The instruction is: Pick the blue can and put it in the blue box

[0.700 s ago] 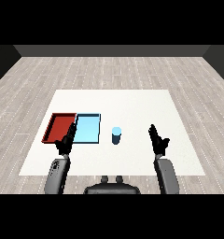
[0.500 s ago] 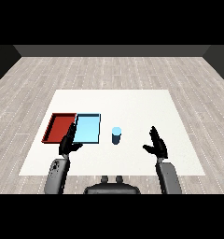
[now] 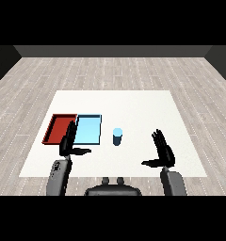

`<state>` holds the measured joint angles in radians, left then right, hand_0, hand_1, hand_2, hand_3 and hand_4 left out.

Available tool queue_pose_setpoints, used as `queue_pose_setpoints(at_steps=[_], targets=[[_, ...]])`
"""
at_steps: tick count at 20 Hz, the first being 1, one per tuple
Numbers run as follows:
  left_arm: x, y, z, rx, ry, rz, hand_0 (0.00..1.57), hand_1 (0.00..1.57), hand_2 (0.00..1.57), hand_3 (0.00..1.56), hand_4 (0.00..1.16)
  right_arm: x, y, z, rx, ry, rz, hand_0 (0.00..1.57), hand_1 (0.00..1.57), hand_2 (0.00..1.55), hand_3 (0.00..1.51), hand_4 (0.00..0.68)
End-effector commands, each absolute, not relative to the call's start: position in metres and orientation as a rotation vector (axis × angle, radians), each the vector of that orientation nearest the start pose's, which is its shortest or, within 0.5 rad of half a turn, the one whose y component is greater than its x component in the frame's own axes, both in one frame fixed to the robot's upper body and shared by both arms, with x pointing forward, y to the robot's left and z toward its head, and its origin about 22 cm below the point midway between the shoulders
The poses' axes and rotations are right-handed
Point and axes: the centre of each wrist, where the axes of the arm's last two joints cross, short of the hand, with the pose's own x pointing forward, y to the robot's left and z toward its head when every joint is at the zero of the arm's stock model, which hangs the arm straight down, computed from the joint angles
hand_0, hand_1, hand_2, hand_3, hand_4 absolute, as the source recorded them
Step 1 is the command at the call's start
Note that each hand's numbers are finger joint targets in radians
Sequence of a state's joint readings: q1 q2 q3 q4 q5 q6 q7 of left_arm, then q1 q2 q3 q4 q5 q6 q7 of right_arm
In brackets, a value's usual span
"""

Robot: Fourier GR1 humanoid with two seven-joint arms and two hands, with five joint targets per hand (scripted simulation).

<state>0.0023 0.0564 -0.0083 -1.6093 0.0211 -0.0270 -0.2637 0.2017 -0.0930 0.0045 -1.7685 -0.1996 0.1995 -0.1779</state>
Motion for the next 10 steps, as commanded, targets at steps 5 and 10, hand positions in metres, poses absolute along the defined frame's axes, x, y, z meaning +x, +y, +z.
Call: queue_pose_setpoints(at_steps=[5,10], targets=[[0.247,0.250,0.014,-0.017,-1.931,-0.048,0.00,0.00,0.00,0.00,0.00,0.171,-0.280,-0.004,0.255,-1.813,-0.001,0.00,0.00,0.00,0.00,0.000],[0.227,0.246,0.013,0.002,-1.947,-0.024,0.00,0.00,0.00,0.00,0.00,0.202,-0.272,0.012,0.259,-1.755,-0.028,0.00,0.00,0.00,0.00,0.000]])
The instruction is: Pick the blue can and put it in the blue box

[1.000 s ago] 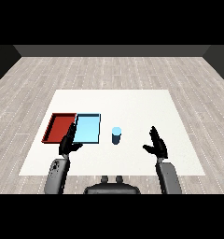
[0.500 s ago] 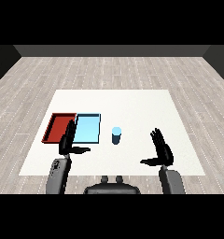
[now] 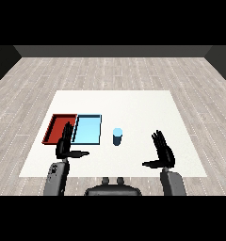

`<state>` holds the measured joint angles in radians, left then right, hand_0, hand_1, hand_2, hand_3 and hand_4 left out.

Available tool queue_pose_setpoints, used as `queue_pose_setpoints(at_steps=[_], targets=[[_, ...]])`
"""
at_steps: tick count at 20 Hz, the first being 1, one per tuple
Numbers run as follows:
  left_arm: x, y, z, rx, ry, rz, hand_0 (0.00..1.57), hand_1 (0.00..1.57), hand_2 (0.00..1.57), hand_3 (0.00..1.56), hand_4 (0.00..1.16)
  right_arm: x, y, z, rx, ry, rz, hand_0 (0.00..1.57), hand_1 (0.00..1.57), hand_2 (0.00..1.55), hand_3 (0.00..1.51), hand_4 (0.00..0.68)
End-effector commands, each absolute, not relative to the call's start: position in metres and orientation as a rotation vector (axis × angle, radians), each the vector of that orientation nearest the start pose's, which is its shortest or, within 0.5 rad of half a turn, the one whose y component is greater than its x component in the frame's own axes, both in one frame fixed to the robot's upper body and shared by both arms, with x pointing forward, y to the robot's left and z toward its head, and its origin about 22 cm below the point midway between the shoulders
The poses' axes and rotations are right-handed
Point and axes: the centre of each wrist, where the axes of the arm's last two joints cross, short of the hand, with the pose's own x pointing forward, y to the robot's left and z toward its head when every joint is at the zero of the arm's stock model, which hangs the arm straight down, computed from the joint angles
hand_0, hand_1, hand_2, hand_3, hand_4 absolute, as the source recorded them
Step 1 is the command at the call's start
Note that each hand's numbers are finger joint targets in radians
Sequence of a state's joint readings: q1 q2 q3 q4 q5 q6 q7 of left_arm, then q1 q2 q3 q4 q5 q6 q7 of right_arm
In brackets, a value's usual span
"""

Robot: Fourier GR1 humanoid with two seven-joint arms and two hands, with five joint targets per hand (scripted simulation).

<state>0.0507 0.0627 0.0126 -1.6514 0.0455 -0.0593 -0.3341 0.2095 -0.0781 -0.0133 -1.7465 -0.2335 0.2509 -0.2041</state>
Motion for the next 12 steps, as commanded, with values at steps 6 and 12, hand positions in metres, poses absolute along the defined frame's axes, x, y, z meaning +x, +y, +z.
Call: queue_pose_setpoints(at_steps=[6,12], targets=[[0.223,0.250,0.023,-0.030,-1.952,-0.012,0.00,0.00,0.00,0.00,0.00,0.230,-0.234,0.006,0.263,-1.714,-0.033,0.00,0.00,0.00,0.00,0.000],[0.221,0.260,0.013,-0.013,-1.952,-0.020,0.00,0.00,0.00,0.00,0.00,0.240,-0.209,-0.005,0.314,-1.688,-0.094,0.00,0.00,0.00,0.00,0.000]])
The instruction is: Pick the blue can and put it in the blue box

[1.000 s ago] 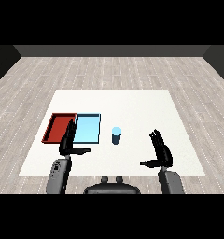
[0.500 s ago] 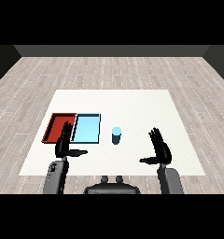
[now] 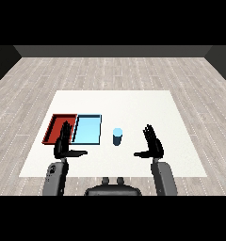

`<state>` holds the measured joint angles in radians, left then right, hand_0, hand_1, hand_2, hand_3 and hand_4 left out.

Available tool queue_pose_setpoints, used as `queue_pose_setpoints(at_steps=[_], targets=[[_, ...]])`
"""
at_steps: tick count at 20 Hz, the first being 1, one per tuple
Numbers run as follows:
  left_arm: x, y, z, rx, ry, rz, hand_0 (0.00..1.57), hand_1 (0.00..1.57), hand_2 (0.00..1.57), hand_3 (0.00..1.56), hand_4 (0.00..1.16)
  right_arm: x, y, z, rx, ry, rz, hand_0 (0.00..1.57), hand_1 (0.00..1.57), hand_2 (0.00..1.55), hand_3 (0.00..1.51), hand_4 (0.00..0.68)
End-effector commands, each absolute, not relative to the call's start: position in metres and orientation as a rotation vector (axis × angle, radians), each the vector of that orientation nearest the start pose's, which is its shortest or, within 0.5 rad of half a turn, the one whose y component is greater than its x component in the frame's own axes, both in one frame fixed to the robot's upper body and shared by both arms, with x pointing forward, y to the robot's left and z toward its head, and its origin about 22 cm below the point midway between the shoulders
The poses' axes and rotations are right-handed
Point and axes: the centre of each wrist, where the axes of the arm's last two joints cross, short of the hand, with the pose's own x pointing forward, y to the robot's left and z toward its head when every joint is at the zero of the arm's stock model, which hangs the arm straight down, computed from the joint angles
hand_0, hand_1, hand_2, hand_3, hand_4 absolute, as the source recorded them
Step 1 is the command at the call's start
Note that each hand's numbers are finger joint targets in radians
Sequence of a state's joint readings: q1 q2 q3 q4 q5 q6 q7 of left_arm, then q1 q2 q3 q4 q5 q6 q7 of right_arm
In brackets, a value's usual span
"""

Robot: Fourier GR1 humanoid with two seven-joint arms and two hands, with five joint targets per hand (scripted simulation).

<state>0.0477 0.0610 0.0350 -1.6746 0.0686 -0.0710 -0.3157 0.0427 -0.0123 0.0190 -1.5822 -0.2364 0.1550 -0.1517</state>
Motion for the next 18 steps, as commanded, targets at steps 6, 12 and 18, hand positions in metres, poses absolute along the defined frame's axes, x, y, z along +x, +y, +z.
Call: queue_pose_setpoints(at_steps=[6,12,18], targets=[[0.220,0.271,0.026,-0.020,-1.945,-0.003,0.00,0.00,0.00,0.00,0.00,0.279,-0.192,-0.028,0.313,-1.638,-0.132,0.00,0.00,0.00,0.00,0.000],[0.242,0.268,0.020,-0.024,-1.954,-0.012,0.00,0.00,0.00,0.00,0.00,0.267,-0.202,-0.031,0.313,-1.621,-0.133,0.00,0.00,0.00,0.00,0.000],[0.240,0.258,0.018,-0.016,-1.960,0.008,0.00,0.00,0.00,0.00,0.00,0.281,-0.181,-0.054,0.372,-1.595,-0.117,0.00,0.00,0.00,0.00,0.000]])
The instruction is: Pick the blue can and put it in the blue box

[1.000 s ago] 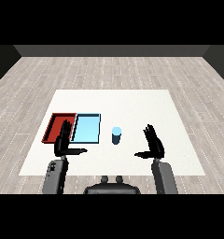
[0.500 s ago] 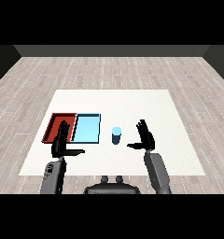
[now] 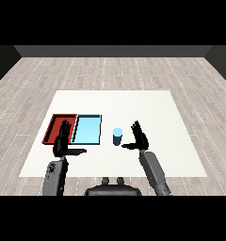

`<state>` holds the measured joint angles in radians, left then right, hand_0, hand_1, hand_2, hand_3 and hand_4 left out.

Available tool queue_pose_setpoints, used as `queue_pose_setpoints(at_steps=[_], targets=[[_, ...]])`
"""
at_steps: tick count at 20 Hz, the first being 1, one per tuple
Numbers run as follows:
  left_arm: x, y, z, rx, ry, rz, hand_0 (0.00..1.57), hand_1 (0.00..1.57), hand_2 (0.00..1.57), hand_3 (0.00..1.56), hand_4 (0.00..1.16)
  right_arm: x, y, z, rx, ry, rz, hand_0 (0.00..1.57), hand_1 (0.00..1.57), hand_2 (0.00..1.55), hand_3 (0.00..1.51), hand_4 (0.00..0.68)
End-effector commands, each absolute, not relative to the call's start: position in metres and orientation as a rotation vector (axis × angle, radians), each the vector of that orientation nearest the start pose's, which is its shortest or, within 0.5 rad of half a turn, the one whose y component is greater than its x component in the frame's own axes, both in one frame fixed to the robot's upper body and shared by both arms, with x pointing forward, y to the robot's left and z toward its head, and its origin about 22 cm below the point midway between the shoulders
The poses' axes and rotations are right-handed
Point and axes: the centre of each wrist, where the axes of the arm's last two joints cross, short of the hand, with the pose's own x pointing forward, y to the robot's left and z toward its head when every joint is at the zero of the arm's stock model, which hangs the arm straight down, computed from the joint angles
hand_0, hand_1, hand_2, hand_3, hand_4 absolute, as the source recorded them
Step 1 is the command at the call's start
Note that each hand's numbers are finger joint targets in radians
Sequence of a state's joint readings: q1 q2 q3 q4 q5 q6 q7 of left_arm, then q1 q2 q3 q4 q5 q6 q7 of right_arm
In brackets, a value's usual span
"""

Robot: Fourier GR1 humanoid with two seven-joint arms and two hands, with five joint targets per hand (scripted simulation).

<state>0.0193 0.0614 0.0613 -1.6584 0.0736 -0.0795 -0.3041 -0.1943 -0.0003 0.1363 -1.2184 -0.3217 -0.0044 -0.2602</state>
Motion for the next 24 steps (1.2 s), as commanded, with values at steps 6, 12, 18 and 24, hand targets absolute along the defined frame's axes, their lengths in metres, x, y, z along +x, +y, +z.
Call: queue_pose_setpoints(at_steps=[6,12,18,24], targets=[[0.234,0.241,0.019,-0.028,-1.947,0.011,0.00,0.00,0.00,0.00,0.00,0.297,-0.135,-0.043,0.343,-1.603,-0.059,0.00,0.00,0.00,0.00,0.000],[0.249,0.268,0.016,-0.020,-1.959,-0.018,0.00,0.00,0.00,0.00,0.00,0.298,-0.130,-0.066,0.308,-1.548,-0.034,0.00,0.00,0.00,0.00,0.000],[0.232,0.262,0.028,-0.019,-1.938,-0.004,0.00,0.00,0.00,0.00,0.00,0.304,-0.114,-0.060,0.292,-1.555,-0.003,0.00,0.00,0.00,0.00,0.000],[0.213,0.271,0.003,-0.035,-1.943,0.007,0.00,0.00,0.00,0.00,0.00,0.301,-0.087,-0.047,0.317,-1.516,-0.011,0.00,0.00,0.00,0.00,0.000]])
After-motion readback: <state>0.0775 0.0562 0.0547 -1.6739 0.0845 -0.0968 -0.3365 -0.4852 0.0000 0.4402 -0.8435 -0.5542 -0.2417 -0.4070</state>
